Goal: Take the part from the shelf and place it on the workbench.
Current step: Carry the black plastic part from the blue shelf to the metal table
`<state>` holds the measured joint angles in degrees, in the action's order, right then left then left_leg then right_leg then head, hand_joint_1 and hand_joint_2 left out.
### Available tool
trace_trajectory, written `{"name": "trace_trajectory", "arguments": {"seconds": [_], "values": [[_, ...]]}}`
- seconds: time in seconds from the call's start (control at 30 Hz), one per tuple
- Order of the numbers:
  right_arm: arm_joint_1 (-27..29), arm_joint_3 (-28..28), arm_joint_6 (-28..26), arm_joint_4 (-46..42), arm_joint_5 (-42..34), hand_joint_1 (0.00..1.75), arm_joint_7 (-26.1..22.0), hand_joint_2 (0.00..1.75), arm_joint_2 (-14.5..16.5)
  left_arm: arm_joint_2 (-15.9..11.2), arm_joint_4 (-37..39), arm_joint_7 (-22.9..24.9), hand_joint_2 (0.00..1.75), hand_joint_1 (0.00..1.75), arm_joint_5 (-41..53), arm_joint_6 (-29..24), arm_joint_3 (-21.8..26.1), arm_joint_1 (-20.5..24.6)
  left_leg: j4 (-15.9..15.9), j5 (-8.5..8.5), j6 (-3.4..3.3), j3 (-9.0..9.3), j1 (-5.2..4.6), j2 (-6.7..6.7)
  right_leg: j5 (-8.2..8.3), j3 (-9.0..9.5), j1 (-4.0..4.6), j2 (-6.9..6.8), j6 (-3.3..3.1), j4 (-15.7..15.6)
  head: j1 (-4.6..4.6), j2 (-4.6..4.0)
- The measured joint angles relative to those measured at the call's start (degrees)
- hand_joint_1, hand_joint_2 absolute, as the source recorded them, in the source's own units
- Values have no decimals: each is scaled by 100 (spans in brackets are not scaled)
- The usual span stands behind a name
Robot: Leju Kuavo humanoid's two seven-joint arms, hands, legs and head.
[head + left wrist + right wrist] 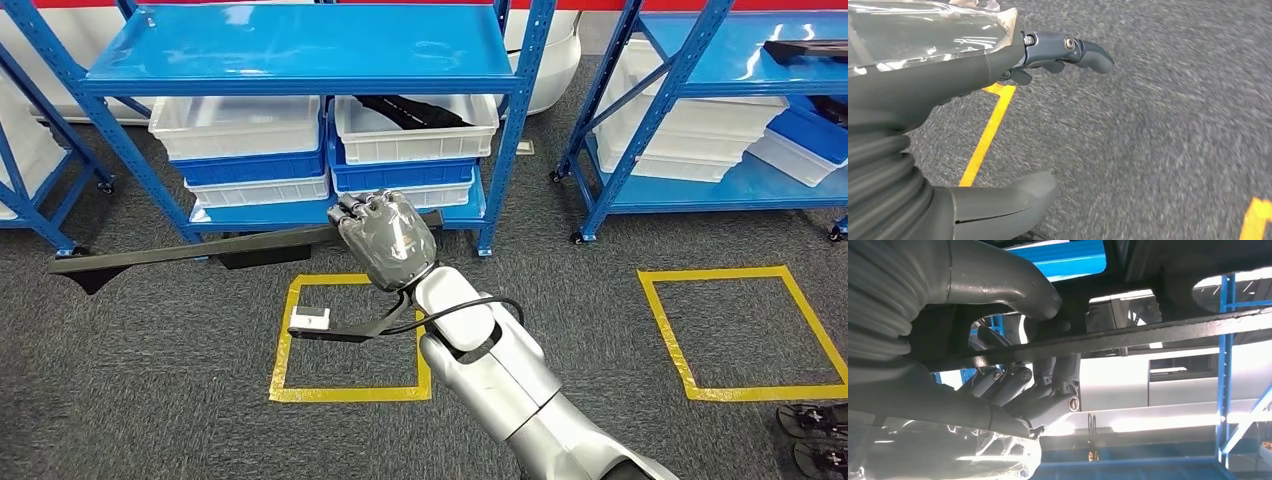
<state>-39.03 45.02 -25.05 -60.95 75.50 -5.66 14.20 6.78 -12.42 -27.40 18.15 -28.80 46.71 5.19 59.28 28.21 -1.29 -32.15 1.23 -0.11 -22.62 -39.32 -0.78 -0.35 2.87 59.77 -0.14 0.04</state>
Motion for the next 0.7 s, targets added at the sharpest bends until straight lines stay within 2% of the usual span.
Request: {"name": "trace_trajectory", "arguments": {"seconds": [0.03, 0.07, 0.1, 0.13, 0.17, 0.2, 0.23, 0.27, 0.33, 0.37, 0.4, 0.47, 0.5, 0.53, 0.6, 0.63, 0.67, 0.7], "values": [[1, 0, 0, 1, -2, 164, 1, 175, -10, 1, -1, 1, 175, 0, -4, -1, 5, -1, -10, -83, -72, -80, -15, 15, -230, -91, -3, 3, -28, 220, 10, 0], [0, 0, 0, 1, -5, 164, 1, 175, -18, 2, -1, 1, 175, 0, -8, -1, 9, -1, -8, -164, -120, -165, -37, 21, -530, -195, -12, 6, -73, 567, 20, 0], [0, 1, 0, 1, -7, 164, 1, 175, -24, 1, -2, 2, 175, 0, -10, -1, 14, -2, -5, -244, -151, -268, -54, 24, -789, -284, -11, 8, -96, 966, 32, 0], [0, 2, 0, 2, -9, 164, 1, 175, -29, 1, -2, 2, 175, 0, -14, -1, 21, -2, -2, -325, -167, -374, -75, 28, -951, -325, -6, 8, -88, 1326, 35, 0], [0, 2, 0, 2, -11, 164, 0, 175, -35, 2, -2, 2, 175, 0, -18, -1, 31, -2, 1, -407, -176, -480, -98, 31, -1002, -295, 5, 9, -60, 1564, 37, 0], [0, 3, 0, 3, -11, 164, 0, 175, -39, 3, -2, 2, 175, 0, -20, -1, 40, -2, 3, -484, -183, -580, -125, 32, -948, -177, 27, 11, -26, 1618, 39, 0], [-3, 4, 0, 3, -11, 164, 1, 175, -40, 6, -2, 2, 175, 0, -22, -1, 48, -2, 2, -563, -188, -675, -159, 30, -843, 45, 64, 14, -16, 1464, 39, 0], [-10, 5, 0, 2, -11, 164, 1, 175, -34, 13, -1, 2, 175, 0, -22, -1, 54, -1, 4, -636, -195, -754, -180, 29, -766, 347, 115, 17, -54, 1140, 37, 0], [-34, 9, 1, 0, -11, 164, 0, 175, -1, 41, -5, 3, 175, 0, -27, -1, 61, -3, -1, -770, -180, -855, -216, 29, -851, 1017, 211, 6, -223, 238, 18, 0], [-50, 13, 2, 0, -16, 164, -1, 175, 20, 51, -8, 3, 175, 0, -32, 1, 63, -6, -28, -841, -153, -868, -201, 37, -917, 1210, 246, 2, -298, -86, 4, 0], [-67, 15, 2, 0, -22, 164, -1, 175, 35, 59, -11, 4, 175, 0, -37, 2, 66, -9, -74, -919, -114, -870, -184, 44, -950, 1298, 262, -2, -357, -296, 4, 0], [-91, 21, 3, 5, -32, 164, 2, 175, 46, 52, -13, 4, 175, 0, -47, 3, 72, -18, -162, -1024, -33, -887, -152, 38, -766, 1259, 220, -11, -428, -454, 25, 0], [-99, 23, 5, 10, -33, 164, 3, 175, 52, 50, -13, 4, 175, 0, -50, 3, 75, -23, -129, -925, 5, -924, -143, 21, -652, 1241, 173, -22, -480, -531, 38, 0], [-102, 25, 8, 14, -32, 164, 3, 175, 62, 45, -13, 4, 175, 0, -55, 2, 80, -31, -7, -707, 48, -969, -134, 3, -533, 1206, 123, -34, -510, -588, 37, 0], [-106, 30, 11, 22, -33, 164, 2, 175, 86, 35, -13, 4, 175, 0, -62, 2, 87, -38, 569, -88, 164, -1079, -64, -14, -349, 1067, 72, -44, -519, -613, 29, 0], [-106, 31, 10, 29, -34, 164, 2, 175, 93, 26, -13, 4, 175, 0, -64, 2, 89, -39, 931, 100, 235, -1120, -18, -14, -273, 974, 55, -51, -483, -604, 27, 0], [-104, 31, 10, 40, -36, 164, 2, 175, 95, 15, -13, 4, 175, 0, -64, 3, 92, -38, 1234, 141, 307, -1131, 36, -12, -207, 874, 29, -61, -440, -583, 27, 0], [-101, 32, 9, 55, -37, 164, 2, 175, 95, 4, -13, 4, 175, 0, -66, 3, 94, -38, 1390, 42, 384, -1077, 96, -8, -151, 765, -8, -72, -391, -545, 27, 0]]}}
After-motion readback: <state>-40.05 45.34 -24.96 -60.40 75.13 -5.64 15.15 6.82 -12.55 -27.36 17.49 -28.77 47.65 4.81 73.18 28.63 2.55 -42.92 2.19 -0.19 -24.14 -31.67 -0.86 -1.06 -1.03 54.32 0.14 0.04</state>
